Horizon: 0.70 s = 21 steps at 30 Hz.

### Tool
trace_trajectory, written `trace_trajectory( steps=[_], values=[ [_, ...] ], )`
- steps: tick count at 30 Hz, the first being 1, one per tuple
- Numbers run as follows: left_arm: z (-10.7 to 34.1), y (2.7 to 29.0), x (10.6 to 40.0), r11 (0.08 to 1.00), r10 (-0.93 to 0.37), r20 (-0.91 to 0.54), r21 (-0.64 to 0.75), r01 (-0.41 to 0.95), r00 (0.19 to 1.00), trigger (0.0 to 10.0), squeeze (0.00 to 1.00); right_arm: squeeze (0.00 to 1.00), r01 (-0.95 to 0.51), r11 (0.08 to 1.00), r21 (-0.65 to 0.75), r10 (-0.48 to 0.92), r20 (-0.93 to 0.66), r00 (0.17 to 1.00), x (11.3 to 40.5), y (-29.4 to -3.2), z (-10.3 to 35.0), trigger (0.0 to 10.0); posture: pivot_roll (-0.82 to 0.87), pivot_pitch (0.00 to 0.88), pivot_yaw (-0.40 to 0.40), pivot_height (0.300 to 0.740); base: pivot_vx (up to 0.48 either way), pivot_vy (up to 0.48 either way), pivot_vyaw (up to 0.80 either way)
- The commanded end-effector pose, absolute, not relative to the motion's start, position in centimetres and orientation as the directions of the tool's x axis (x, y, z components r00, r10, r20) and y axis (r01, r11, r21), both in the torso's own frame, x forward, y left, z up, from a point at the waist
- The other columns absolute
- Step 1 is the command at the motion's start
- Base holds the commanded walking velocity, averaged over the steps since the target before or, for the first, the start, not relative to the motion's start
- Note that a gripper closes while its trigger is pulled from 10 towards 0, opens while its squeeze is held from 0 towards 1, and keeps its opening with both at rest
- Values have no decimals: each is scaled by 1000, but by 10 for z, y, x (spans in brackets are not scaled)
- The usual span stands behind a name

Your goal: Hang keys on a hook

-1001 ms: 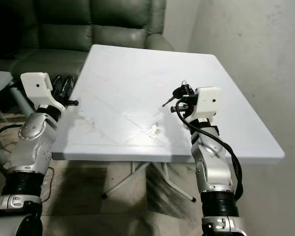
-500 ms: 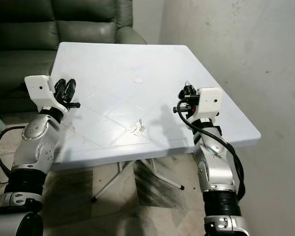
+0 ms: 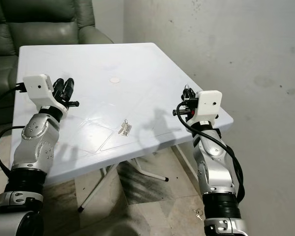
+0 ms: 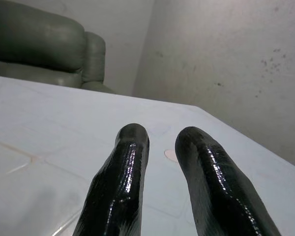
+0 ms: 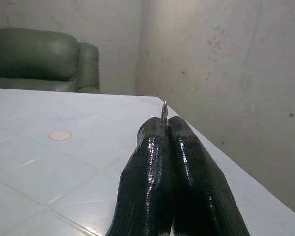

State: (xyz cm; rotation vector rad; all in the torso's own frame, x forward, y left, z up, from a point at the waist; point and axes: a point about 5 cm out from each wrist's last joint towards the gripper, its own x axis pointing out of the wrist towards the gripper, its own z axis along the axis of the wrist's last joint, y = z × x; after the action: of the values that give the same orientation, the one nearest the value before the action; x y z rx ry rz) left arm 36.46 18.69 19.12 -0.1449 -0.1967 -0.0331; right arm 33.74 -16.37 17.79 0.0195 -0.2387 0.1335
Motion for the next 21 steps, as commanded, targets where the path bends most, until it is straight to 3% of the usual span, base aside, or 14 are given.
trace_trajectory(
  steps=[1,9,13,21],
  values=[
    [193,185,364,990,-15,202,-138,43,979,10000,0,0,-114,993,-1,111,245,963,338,-167,181,10000,-47,0,-76,740,0,0,-744],
    [190,184,366,988,-12,173,-149,38,985,10000,0,0,-98,995,0,95,239,966,336,-169,179,10000,-57,0,-70,740,0,0,-741],
    [191,182,366,987,-21,183,-154,50,983,10000,0,0,-95,995,0,92,235,968,336,-170,178,10000,-57,0,-69,740,0,423,-738],
    [193,179,366,986,-22,192,-158,54,981,10000,0,0,-101,995,0,98,220,970,335,-167,174,10000,-55,0,-71,740,0,0,-738]
  ],
)
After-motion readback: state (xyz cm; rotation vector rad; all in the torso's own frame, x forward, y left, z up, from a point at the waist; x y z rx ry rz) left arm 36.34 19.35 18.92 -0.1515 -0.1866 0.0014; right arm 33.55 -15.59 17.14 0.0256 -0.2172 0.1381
